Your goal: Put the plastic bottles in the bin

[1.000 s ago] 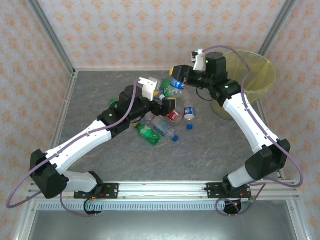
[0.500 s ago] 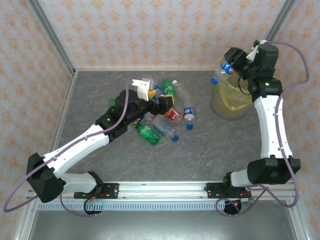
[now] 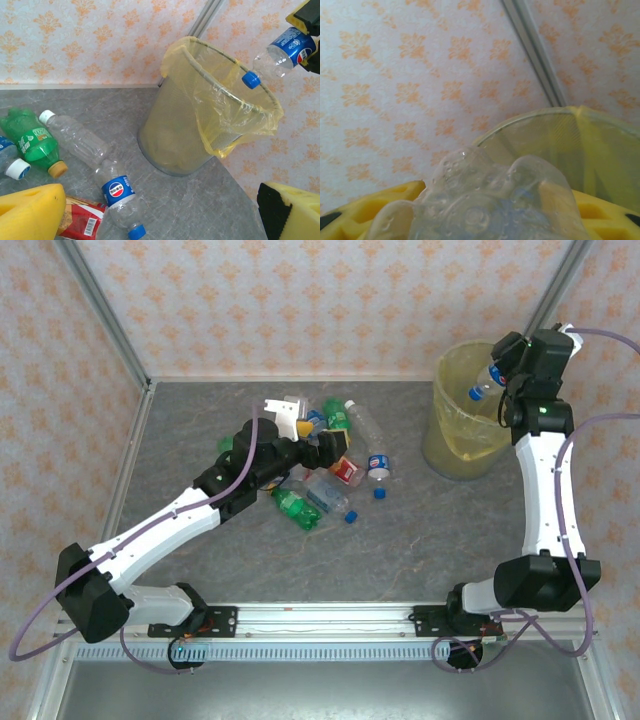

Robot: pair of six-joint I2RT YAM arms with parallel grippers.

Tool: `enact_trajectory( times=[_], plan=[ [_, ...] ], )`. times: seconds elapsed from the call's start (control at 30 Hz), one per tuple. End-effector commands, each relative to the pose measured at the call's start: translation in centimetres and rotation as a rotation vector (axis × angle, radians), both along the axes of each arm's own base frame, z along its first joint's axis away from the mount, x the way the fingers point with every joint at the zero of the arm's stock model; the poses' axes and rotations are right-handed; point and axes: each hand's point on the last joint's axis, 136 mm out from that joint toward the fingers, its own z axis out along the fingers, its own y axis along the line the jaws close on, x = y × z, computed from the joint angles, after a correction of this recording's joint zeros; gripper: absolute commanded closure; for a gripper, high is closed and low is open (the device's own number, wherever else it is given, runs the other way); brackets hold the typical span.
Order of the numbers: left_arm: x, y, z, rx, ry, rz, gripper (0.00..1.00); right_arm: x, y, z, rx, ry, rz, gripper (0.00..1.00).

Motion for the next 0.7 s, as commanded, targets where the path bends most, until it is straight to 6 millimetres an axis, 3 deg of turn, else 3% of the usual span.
enact_trajectory(
  times=[0.0,0.07,0.13,0.2,0.37,0.67],
  plan=[
    [0.2,0.8,1.6,-0.029,-0.012,0.039,0.01,0.9,-1.5,-0.7,-0.053,0.01,-0.061,0.5],
    [0.3,1.0,1.5,-0.015,-0.006,0.052,0.01,1.2,-1.3,-1.1,-0.046,0.016,-0.045,0.43],
    [0.5,1.1,1.3,0.004,-0.001,0.064,0.01,1.4,-1.0,-1.3,-0.045,0.022,-0.03,0.28],
    [0.8,1.2,1.3,0.013,0.003,0.077,0.01,1.5,-0.7,-1.5,-0.05,0.032,-0.009,0.01],
    [1.5,1.2,0.8,0.032,0.022,0.098,0.01,0.8,-0.5,-1.2,-0.064,0.044,0.004,0.0],
    [3.6,0.9,-2.0,0.102,0.097,0.159,0.01,-0.9,1.1,0.4,-0.075,0.015,0.086,0.0]
  ],
)
